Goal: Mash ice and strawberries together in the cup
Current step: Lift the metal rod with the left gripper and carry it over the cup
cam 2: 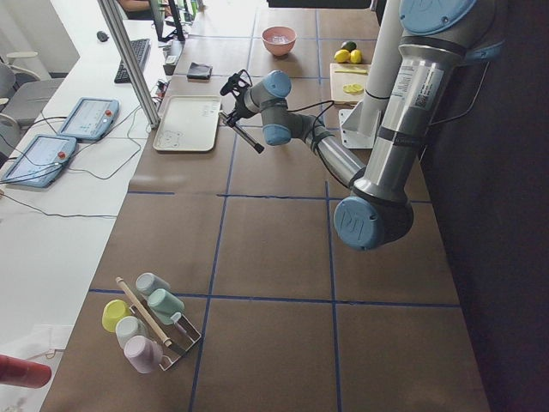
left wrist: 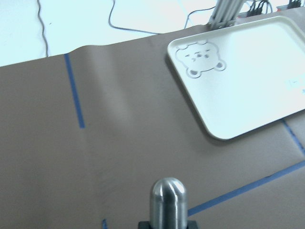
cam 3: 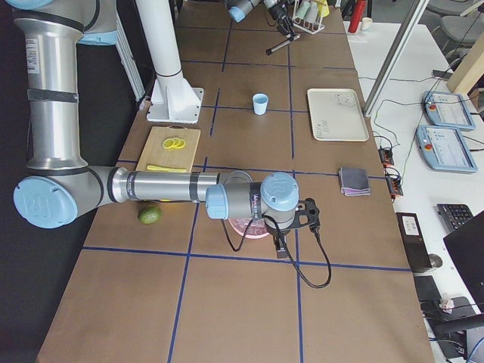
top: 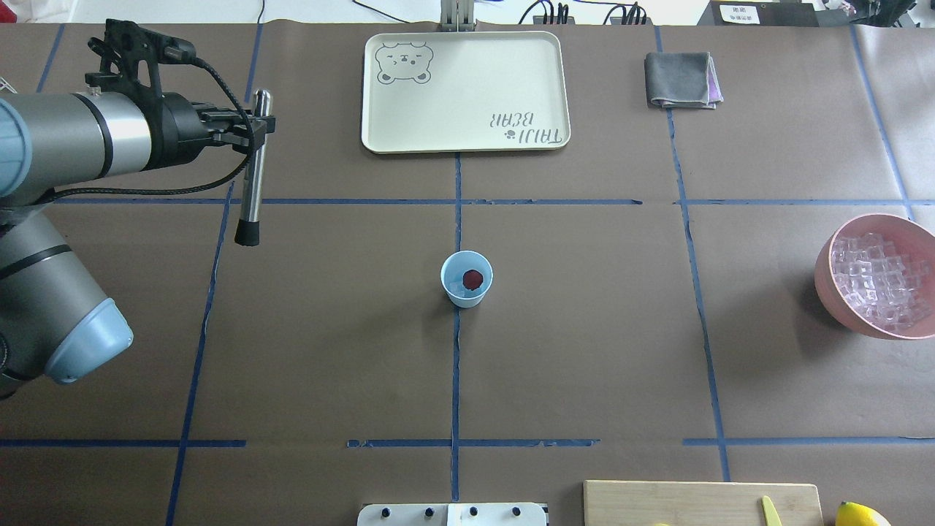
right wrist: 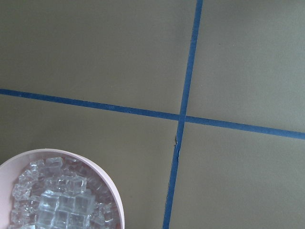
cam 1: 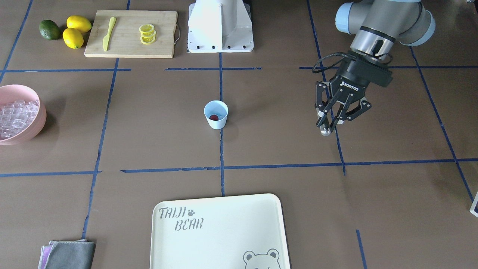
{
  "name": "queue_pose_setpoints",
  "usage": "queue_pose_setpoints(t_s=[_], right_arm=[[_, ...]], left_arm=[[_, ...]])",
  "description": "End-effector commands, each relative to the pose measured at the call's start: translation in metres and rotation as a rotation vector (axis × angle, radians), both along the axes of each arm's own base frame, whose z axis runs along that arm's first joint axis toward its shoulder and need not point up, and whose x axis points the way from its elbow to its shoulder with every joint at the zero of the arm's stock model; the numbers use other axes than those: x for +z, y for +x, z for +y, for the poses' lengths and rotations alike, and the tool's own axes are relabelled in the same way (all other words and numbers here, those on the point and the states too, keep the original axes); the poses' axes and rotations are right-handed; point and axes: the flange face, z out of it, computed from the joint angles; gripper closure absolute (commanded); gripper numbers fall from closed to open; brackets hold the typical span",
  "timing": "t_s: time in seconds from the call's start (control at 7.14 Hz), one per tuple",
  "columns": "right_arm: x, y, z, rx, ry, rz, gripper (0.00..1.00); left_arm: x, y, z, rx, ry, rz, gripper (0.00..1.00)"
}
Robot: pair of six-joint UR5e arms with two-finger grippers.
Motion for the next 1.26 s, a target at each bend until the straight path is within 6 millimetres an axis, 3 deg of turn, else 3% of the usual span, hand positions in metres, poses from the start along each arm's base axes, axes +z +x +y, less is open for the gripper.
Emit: queue_pose_setpoints(t_s=[0.0,0.14,0.42,0.7,0.84,1.12], right_arm=[[0.001,0.0,-0.001,0.0,-0.002,0.0,0.0],[-0.002,0.0,-0.001,0.0,0.005,0.005,0.0],[-0.001,0.0,-0.001,-0.001,0.005,0.008,0.0],[-0.001,0.0,-0.001,-0.001,0.005,0.013,0.0],[0.001,0.0,0.0,-0.001,0.002,0.014,0.0],[0.003,0.0,0.002,-0.001,-0.005,0.012,0.0]], left_arm=[[-0.032,-0.011,0.017,-0.07,0.122,0.14,1.0],[-0.038,-0.014,0.025,-0.09,0.185,0.207,1.0],[-0.047,0.017,0.061,-0.152,0.283,0.313,1.0],[-0.049,0.018,0.069,-0.228,0.377,0.298,1.0],[-0.05,0.025,0.083,-0.285,0.398,0.325,1.0],[-0.061,0.077,0.151,-0.353,0.453,0.326,1.0]])
